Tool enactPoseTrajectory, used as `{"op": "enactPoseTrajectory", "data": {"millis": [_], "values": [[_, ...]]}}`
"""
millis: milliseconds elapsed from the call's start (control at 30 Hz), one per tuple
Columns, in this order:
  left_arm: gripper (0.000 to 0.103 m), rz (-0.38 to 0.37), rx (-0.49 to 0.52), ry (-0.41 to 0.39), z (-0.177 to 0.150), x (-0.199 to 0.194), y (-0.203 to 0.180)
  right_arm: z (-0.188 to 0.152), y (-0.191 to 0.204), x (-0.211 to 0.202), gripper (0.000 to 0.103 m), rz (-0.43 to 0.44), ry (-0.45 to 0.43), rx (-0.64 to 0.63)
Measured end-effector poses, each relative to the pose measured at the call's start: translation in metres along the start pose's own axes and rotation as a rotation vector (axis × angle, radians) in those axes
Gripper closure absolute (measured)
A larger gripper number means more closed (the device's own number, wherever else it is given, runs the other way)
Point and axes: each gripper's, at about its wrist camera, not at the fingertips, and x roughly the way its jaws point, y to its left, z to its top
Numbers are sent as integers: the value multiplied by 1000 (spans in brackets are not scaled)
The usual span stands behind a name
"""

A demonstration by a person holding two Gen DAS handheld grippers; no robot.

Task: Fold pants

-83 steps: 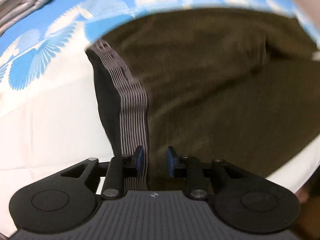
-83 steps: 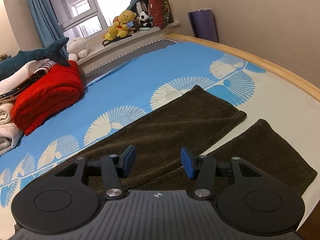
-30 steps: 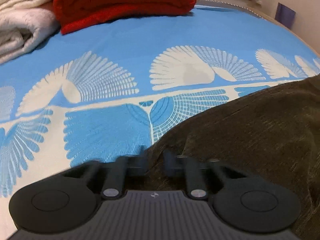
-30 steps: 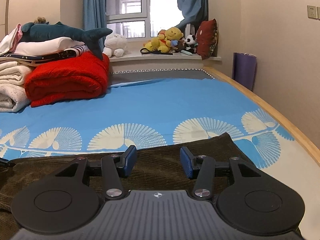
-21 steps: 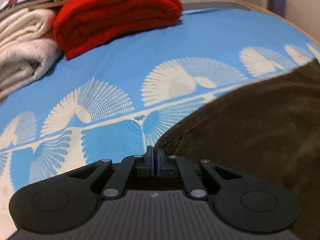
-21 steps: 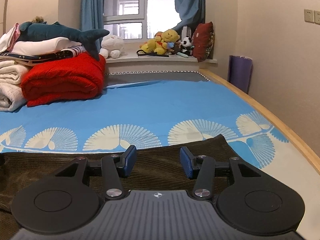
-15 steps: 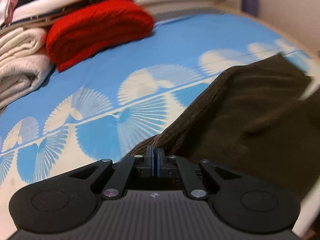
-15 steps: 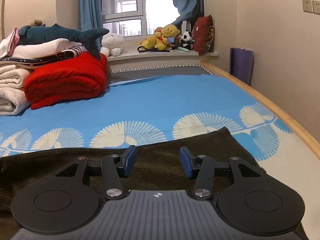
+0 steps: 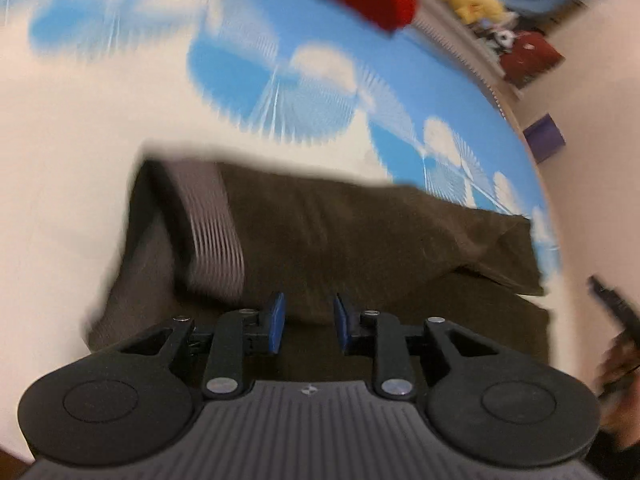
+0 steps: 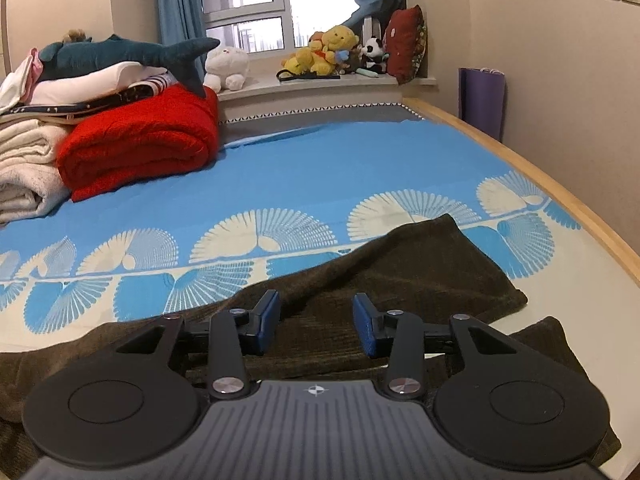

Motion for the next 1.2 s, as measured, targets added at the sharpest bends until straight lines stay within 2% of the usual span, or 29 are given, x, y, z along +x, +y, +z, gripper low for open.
{"op": "enactPoseTrajectory", "data": {"millis": [67,100,167,233,300,400,500,533,567,667,833,967,1067,1200], "values": [[74,-15,-42,100,1,22,6,1,0,3,61,0,8,28],[70,-1,-46,129,1,31,5,2,-1,6,61,2,13,49],[43,50,-64,131,7,43,7,4,-2,11,60,9,26,97],[41,64,-89,104,10,47,9,6,-4,17,60,34,38,161],[41,53,-152,81,18,52,15,9,-7,24,59,57,48,235],[41,76,-225,36,30,56,21,14,-12,41,57,72,61,351],[63,147,-196,-9,41,52,17,16,-20,63,56,67,85,467],[77,166,-174,-25,44,49,13,16,-24,73,56,70,96,513],[82,184,-153,-39,48,46,9,15,-27,83,56,70,110,551],[88,234,-100,-83,54,35,-1,10,-35,121,56,57,160,648],[90,277,-72,-140,64,25,-11,0,-42,185,56,20,232,741],[90,286,-82,-133,67,26,-12,-7,-49,221,56,-30,233,774],[90,280,-88,-129,66,23,-10,-10,-57,240,56,-18,222,818],[90,277,-98,-128,66,20,-6,-7,-61,260,56,-23,210,801]]}}
